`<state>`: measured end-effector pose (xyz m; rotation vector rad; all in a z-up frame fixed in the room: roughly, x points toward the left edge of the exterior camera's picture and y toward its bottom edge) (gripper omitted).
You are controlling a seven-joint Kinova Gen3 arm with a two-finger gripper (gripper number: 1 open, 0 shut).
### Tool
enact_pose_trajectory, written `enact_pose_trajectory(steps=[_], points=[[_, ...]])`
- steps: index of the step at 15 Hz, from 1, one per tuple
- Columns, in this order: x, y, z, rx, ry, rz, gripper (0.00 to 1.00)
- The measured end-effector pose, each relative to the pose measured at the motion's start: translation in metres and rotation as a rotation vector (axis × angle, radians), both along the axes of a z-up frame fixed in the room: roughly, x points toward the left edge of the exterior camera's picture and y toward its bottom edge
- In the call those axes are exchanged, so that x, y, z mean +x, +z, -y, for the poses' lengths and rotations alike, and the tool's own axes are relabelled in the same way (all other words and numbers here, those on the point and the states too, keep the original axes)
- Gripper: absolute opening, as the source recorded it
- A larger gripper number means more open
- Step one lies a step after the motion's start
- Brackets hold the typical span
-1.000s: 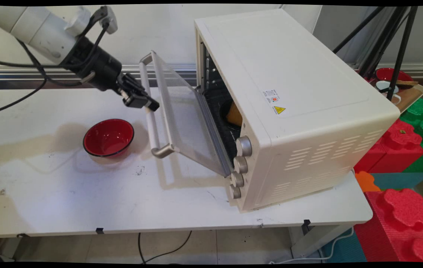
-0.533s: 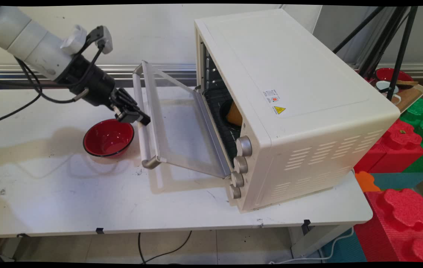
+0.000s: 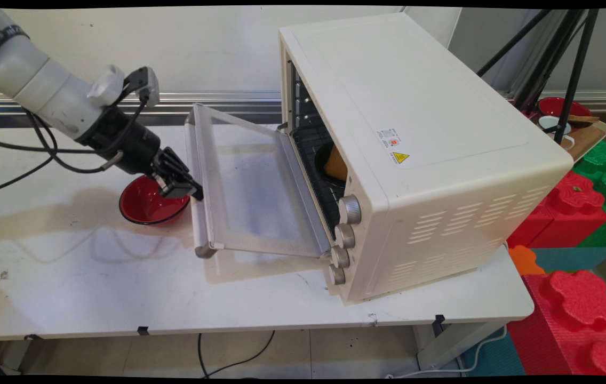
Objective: Open the oven
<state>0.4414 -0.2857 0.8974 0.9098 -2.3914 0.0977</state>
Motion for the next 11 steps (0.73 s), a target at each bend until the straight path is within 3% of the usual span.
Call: enact_pose_trajectory(steps=[11], points=[[0.008, -0.027, -0.009, 0.012, -0.004, 0.032, 0.0]])
